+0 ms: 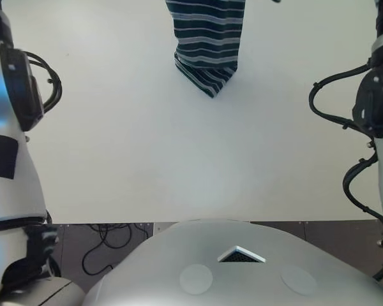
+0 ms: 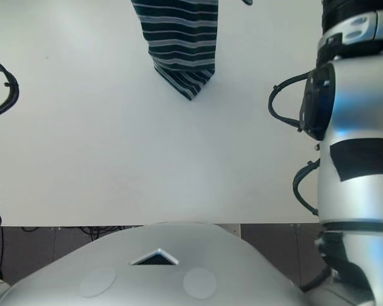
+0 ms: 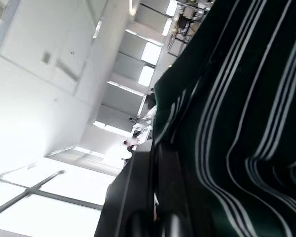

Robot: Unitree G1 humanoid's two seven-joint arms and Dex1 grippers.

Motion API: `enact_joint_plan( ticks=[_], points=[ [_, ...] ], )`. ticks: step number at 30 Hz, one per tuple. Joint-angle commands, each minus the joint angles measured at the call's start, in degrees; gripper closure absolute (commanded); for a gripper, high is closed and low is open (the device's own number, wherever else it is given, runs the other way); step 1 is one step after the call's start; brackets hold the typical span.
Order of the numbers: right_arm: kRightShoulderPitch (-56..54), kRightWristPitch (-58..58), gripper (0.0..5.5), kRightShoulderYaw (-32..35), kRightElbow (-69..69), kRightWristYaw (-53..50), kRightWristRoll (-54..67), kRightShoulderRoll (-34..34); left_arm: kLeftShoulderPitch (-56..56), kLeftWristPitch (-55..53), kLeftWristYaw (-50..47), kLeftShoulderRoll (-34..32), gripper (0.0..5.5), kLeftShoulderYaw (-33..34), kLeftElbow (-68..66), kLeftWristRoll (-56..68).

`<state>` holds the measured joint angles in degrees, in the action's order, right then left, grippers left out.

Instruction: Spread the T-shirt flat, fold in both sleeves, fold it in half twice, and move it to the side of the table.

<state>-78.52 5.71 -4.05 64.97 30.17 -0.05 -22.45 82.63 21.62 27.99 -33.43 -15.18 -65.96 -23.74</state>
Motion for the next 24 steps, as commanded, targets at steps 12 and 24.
enact_joint_plan(
  ticks=[12,24],
  points=[
    [-11.3,11.4,5.48,-2.5,9.8,-20.8,-14.2,-1.6,10.6,-2.5,-17.8,-1.6,5.5,-2.6,-8.9,-7.2],
    [-10.4,19.0,5.48,-4.1,8.4,-15.8,-18.3,-4.5,10.5,1.7,-8.6,-5.7,5.5,0.2,-7.3,-3.2]
  ],
)
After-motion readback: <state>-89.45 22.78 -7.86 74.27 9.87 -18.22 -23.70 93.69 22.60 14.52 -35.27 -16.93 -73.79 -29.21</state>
